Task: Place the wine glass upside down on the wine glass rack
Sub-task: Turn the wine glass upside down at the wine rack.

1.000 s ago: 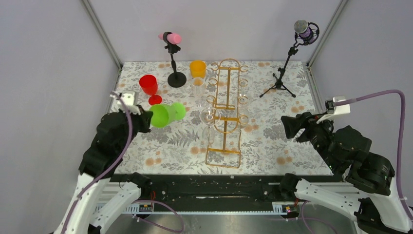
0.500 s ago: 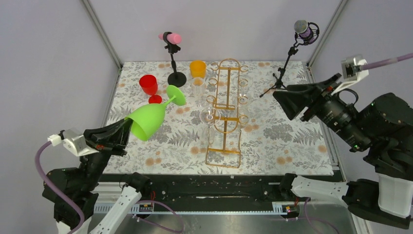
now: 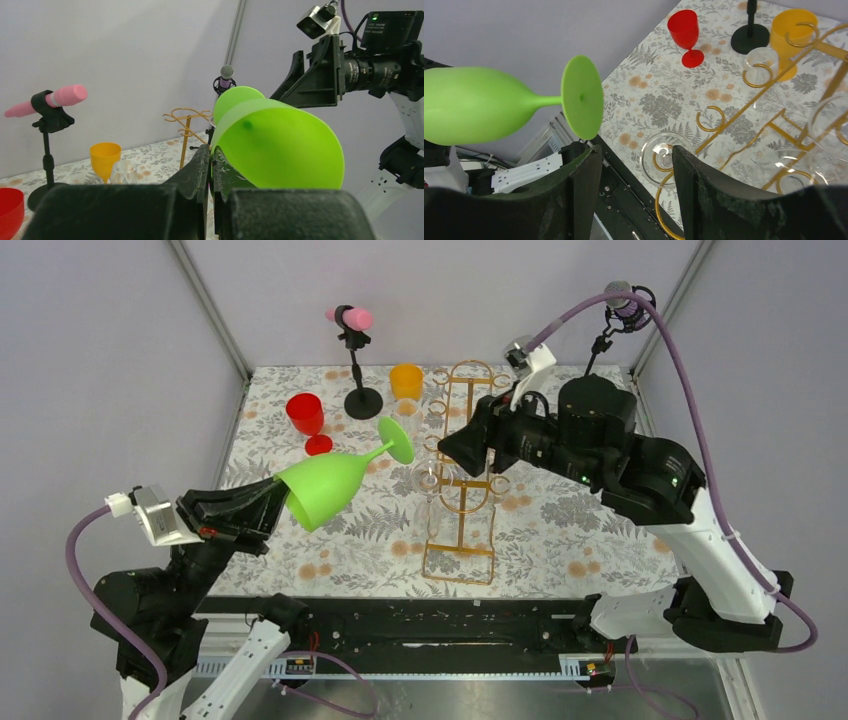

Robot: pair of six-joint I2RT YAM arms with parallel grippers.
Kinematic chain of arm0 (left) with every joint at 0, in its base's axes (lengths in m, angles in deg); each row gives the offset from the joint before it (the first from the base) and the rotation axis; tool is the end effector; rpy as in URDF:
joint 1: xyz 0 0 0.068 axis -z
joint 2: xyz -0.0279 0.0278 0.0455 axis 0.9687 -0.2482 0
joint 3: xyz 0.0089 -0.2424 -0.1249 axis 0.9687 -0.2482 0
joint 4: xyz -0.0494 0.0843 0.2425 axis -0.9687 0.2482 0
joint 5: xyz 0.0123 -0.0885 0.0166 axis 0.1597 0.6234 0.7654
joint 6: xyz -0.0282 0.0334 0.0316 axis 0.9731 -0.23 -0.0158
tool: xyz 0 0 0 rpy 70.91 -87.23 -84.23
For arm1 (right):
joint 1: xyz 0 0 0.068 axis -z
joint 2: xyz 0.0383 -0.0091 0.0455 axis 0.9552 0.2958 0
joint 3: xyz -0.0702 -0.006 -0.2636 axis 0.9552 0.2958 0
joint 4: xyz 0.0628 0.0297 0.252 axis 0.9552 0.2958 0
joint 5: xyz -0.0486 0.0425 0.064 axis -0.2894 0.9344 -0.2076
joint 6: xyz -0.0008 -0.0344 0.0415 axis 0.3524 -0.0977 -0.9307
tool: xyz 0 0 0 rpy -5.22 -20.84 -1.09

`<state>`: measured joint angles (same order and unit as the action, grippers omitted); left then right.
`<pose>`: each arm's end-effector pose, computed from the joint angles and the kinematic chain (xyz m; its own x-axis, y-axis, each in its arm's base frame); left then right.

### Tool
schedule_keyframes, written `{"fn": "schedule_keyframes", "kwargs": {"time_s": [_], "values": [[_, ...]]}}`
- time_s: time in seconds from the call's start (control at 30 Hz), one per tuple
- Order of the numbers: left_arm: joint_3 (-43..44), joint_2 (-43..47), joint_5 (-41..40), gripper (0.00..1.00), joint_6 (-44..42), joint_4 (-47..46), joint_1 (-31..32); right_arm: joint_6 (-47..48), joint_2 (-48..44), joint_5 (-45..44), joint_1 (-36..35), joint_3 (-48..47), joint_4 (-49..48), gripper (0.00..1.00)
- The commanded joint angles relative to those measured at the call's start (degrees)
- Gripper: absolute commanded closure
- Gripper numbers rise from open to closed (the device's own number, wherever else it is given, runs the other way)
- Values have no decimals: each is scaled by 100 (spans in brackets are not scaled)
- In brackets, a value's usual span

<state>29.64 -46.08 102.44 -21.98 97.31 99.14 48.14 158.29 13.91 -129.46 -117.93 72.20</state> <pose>-0.0022 -0.0083 0.4553 0.1723 -0.4489 -0.8768 0.6895 0.6907 -0.2182 0.1119 0.1656 0.5422 -0.3756 0.0708 -0.9241 -0.7086 0.6207 0.3356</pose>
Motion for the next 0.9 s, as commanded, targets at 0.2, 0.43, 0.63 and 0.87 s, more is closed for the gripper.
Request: {"fn": "schedule_keyframes", "kwargs": {"time_s": [0.2, 0.43, 0.63, 0.87], "values": [[-77, -327, 243, 100, 211, -542, -27, 273, 781, -429, -631, -1323, 67, 39], [-68, -332, 257, 100, 151, -506, -23, 411, 1146, -800, -786, -1576, 253, 41], [-50, -290, 281, 100, 107, -472, -24, 546, 1433, -913, -856, -1766, 255, 44], [-83, -259, 233, 100, 24, -454, -26, 707, 1689, -955, -899, -2061, 523, 63]]}}
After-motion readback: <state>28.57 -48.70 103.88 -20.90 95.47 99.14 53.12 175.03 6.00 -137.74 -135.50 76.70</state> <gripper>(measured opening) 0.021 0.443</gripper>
